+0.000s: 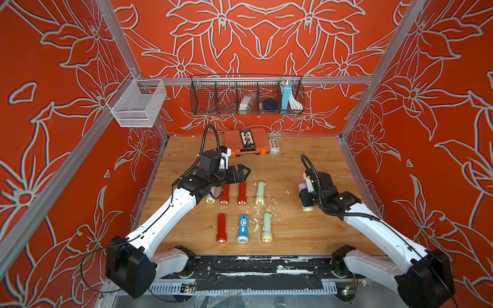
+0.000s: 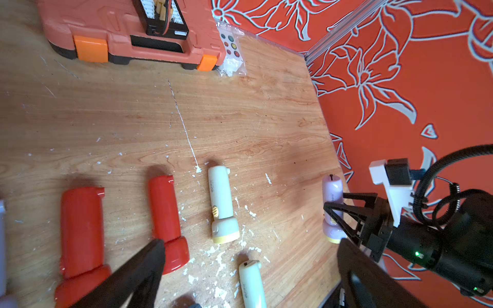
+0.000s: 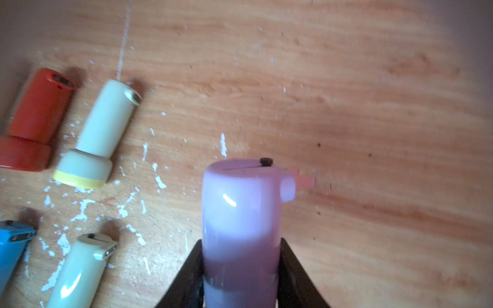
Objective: Close the plug at the bottom of the flashlight
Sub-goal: Pick up the flashlight from the center of the board.
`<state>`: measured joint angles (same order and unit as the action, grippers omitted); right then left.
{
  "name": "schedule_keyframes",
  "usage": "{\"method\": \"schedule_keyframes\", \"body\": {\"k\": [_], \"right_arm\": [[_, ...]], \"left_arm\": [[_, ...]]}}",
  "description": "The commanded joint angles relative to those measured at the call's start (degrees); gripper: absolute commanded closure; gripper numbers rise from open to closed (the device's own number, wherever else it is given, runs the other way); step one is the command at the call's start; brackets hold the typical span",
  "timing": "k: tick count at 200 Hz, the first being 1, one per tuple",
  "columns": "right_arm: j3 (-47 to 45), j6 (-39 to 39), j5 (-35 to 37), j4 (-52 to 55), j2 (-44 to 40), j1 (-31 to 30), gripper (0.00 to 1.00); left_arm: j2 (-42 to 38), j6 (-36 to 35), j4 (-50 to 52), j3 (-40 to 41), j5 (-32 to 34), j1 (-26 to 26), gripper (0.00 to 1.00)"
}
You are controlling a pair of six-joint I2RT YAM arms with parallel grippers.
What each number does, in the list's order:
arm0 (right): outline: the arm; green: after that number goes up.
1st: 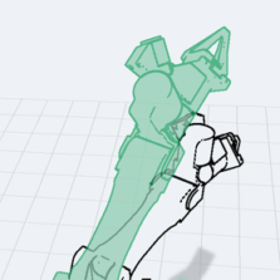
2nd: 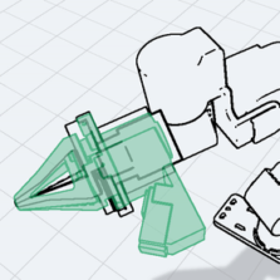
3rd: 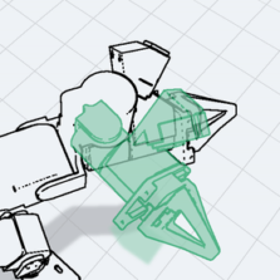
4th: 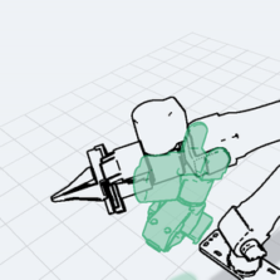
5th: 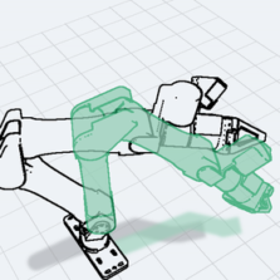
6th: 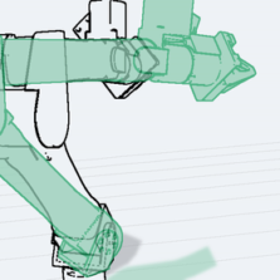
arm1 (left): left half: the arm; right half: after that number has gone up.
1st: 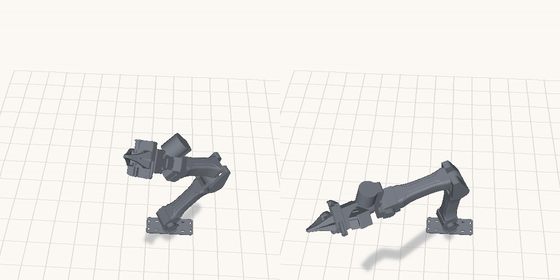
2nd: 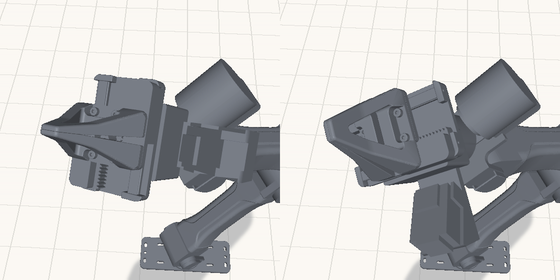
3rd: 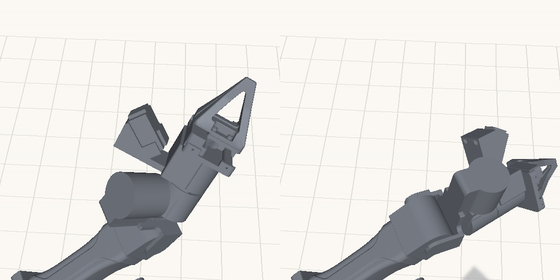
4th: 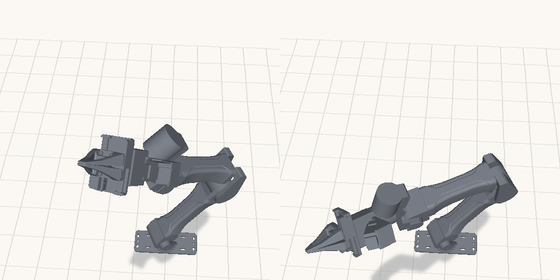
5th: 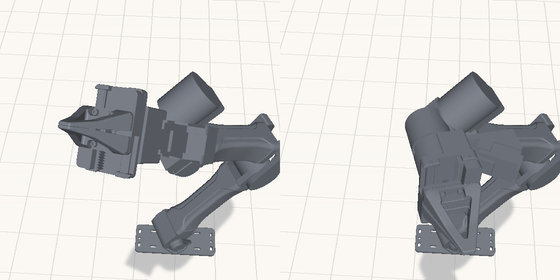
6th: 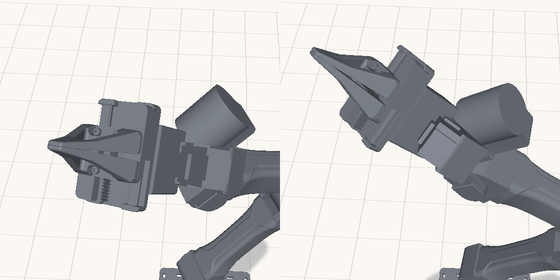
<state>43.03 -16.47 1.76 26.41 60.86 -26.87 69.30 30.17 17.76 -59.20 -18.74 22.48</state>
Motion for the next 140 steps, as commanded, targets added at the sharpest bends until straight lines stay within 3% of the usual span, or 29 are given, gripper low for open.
{"method": "schedule_keyframes", "body": {"k": [1, 52, 71, 103, 124, 140], "right_arm": [[1.2, 8.1, -1.4, -11.8, 0.4, -0.1, 1.00], [-3.3, 20.5, -3.7, -38.1, 1.7, -1.2, 1.00], [-3.4, 24.9, -4.8, -43.7, 3.7, -2.5, 1.00], [-4.3, 33.8, -4.8, -51.0, 6.7, -7.2, 1.00], [-5.5, 35.9, -5.3, -54.6, 7.0, -9.4, 1.00], [-7.1, 37.9, -5.2, -57.0, 6.6, -11.3, 1.00]], "left_arm": [[0.1, 4.9, -3.3, 1.0, -3.1, -0.5, 0.00], [0.8, 17.1, -8.5, 2.0, -11.4, -0.6, 0.12], [0.8, 22.5, -12.5, 3.2, -14.9, -0.6, 0.19], [1.6, 32.1, -18.8, 4.7, -20.9, -0.6, 0.22], [2.2, 37.3, -21.2, 5.4, -24.0, -0.6, 0.23], [2.0, 42.9, -26.4, 7.8, -25.1, -0.6, 0.31]]}}
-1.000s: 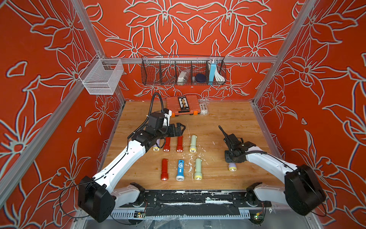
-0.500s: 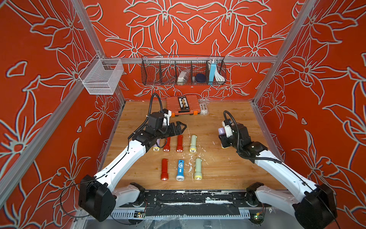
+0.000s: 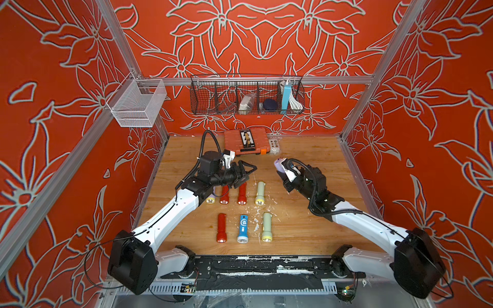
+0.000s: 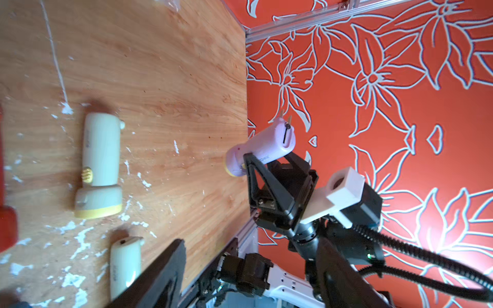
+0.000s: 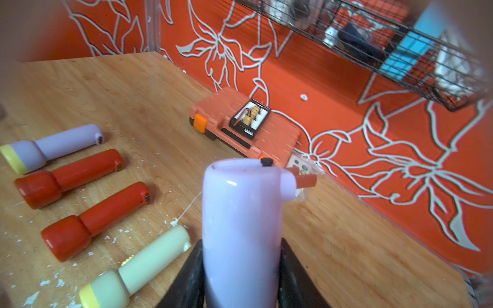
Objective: Close the plug at the bottom of the flashlight
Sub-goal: Pick up the flashlight from the center of the board, then close the plug of the flashlight.
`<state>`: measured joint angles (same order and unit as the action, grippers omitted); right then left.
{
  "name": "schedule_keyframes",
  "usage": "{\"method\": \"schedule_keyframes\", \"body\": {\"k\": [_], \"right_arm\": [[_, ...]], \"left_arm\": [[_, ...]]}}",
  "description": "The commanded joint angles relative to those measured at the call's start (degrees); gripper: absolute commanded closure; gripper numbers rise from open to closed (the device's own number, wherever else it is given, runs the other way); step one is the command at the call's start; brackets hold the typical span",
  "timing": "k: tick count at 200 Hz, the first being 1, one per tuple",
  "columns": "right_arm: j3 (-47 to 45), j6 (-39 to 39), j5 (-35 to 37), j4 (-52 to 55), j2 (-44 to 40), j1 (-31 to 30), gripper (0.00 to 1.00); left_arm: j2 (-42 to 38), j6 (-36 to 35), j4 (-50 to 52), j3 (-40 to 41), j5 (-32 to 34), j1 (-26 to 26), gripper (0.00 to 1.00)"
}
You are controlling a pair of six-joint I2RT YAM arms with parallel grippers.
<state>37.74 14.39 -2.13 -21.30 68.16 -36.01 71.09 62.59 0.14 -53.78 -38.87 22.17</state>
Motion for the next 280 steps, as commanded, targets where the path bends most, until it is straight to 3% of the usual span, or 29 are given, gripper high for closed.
{"method": "schedule_keyframes", "body": {"k": [1, 19, 68, 157, 280], "right_arm": [[-1.8, 7.2, -1.2, -9.4, -0.8, -2.3, 1.00], [-3.8, 11.2, -0.3, -11.2, -1.9, -4.8, 1.00], [-7.7, 19.3, -0.6, -15.9, -2.3, -8.1, 1.00], [-6.3, 21.4, 0.7, -19.7, -0.2, -11.5, 1.00], [-3.3, 20.5, 1.4, -22.6, 4.0, -12.6, 1.00]], "left_arm": [[0.2, 10.9, -9.3, 2.6, -5.0, -0.3, 0.31], [-0.4, 15.9, -13.3, 4.7, -4.7, -0.3, 0.34], [-2.4, 21.2, -14.7, 5.2, -5.3, -0.3, 0.44], [-4.1, 32.3, -19.6, 9.9, -2.4, -0.2, 0.39], [-1.0, 34.0, -21.8, 11.2, -1.5, 2.5, 0.41]]}}
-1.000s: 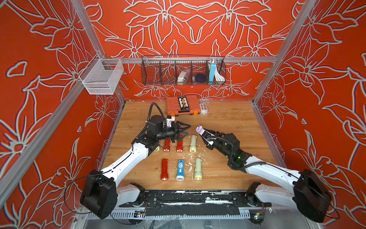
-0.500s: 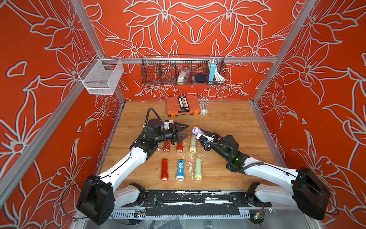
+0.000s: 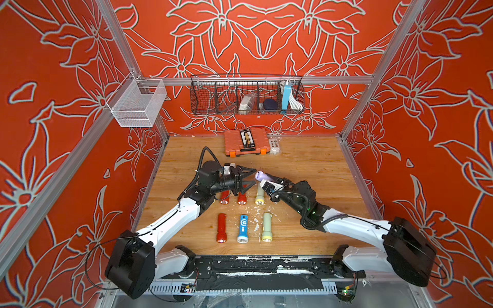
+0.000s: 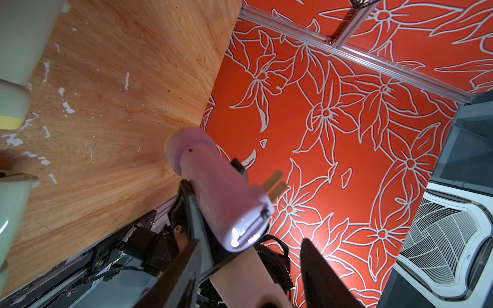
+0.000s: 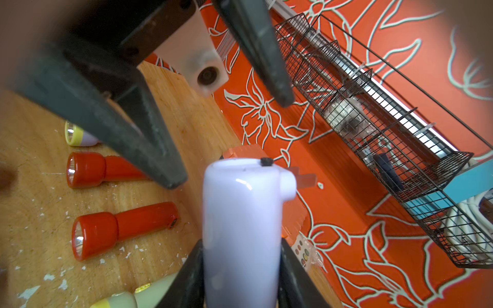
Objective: Close the plug at the bottom of the flashlight
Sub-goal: Close the plug of the flashlight.
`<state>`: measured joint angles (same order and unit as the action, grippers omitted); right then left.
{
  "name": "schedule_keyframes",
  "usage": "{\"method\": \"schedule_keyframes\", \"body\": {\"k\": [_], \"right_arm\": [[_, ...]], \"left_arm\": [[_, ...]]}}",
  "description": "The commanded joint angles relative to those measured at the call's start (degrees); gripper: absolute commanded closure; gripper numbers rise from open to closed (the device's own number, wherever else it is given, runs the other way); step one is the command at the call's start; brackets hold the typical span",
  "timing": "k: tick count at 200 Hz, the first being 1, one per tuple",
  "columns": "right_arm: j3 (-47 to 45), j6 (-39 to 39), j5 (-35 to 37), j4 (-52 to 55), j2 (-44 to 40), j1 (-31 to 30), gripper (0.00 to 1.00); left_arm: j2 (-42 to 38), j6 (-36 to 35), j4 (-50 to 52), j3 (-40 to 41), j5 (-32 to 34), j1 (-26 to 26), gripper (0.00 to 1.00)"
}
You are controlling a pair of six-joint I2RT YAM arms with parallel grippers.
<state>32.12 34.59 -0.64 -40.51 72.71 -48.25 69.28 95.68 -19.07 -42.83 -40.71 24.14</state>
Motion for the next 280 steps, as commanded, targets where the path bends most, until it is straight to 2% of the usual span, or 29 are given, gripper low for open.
{"method": "schedule_keyframes", "body": {"k": [1, 50, 86, 216, 223, 235, 244, 280], "right_arm": [[2.3, 0.3, -0.2, -3.4, -0.5, -0.4, 1.00], [0.9, -2.5, -1.5, -3.9, -2.5, -0.6, 1.00], [0.6, -2.7, -1.4, -3.9, -2.9, -0.9, 1.00], [1.1, -4.3, -1.0, -3.7, 0.4, -1.2, 1.00], [1.0, -4.6, -1.1, -3.8, 0.2, -1.2, 1.00], [1.0, -4.9, -1.1, -3.8, -0.1, -1.1, 1.00], [1.0, -4.9, -1.0, -3.7, -0.3, -1.2, 1.00], [1.0, -4.6, -1.3, -2.6, -1.3, -1.2, 1.00]], "left_arm": [[0.9, 0.9, -2.6, 0.3, 0.3, 0.6, 0.41], [1.8, -0.4, -4.0, -0.6, 0.6, 0.7, 0.40], [2.4, 0.0, -4.1, -0.3, 1.5, 0.8, 0.43], [4.6, 1.4, -6.9, -0.7, 1.6, 2.3, 0.46], [4.7, 1.2, -6.8, -0.7, 1.8, 2.3, 0.47], [4.9, 1.5, -7.2, -0.4, 1.9, 2.3, 0.60], [5.2, 1.6, -7.5, -0.3, 1.9, 2.3, 0.65], [5.7, 1.9, -7.7, -0.2, 1.9, 2.4, 0.66]]}}
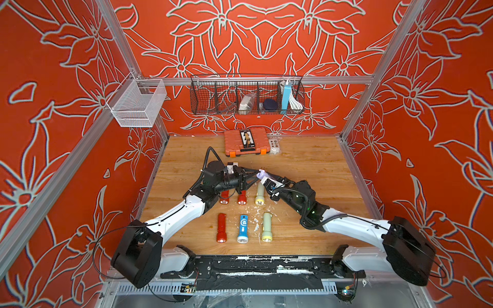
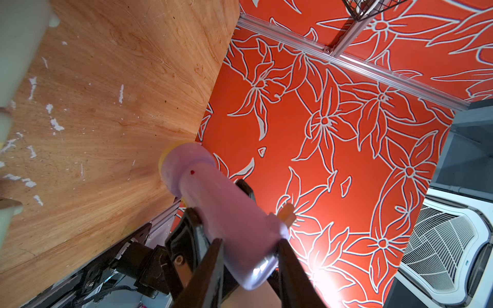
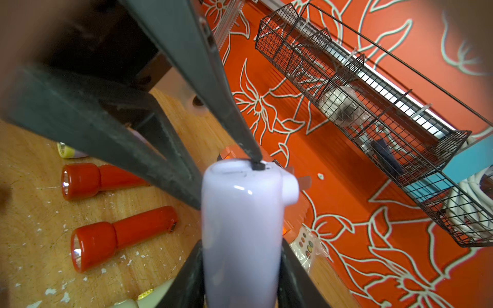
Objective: Close the plug at the bottom of the flashlight
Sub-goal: Close the plug of the flashlight.
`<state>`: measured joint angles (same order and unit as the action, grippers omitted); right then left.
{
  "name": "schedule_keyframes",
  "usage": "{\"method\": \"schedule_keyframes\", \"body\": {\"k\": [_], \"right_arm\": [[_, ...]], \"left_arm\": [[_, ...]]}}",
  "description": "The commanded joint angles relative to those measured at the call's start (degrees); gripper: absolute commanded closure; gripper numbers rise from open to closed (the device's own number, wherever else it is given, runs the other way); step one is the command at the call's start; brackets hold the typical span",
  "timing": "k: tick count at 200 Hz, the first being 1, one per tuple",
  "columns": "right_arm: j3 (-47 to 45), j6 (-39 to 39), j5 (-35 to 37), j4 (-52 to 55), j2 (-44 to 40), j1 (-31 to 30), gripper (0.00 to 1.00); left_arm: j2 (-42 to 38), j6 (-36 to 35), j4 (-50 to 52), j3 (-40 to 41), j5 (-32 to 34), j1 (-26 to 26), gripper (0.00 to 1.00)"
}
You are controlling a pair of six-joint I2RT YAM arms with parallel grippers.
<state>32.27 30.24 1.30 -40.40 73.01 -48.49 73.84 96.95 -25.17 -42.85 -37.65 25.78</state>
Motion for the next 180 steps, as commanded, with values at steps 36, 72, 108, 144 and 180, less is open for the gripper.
{"method": "schedule_keyframes", "body": {"k": [36, 72, 108, 144, 180], "right_arm": [[1.1, -0.3, -3.0, -2.9, -0.2, -0.9, 1.00], [2.1, -0.3, -3.2, -3.4, 1.4, -0.9, 1.00], [2.6, 0.3, -2.7, -3.5, 1.8, -0.9, 1.00], [2.6, 0.6, -2.2, -4.3, 2.4, -0.9, 1.00], [3.2, 0.4, -2.0, -4.3, 3.4, -1.0, 1.00]], "left_arm": [[1.4, 0.0, -0.9, -1.6, -1.5, 1.1, 0.61], [1.9, 0.4, -1.1, -1.6, -2.0, 1.5, 0.58], [2.2, 0.8, -2.0, -1.0, -1.7, 1.8, 0.64], [3.2, 1.6, -4.0, -0.5, -2.0, 1.9, 0.80], [3.7, 1.9, -4.9, -0.5, -2.3, 2.0, 0.82]]}}
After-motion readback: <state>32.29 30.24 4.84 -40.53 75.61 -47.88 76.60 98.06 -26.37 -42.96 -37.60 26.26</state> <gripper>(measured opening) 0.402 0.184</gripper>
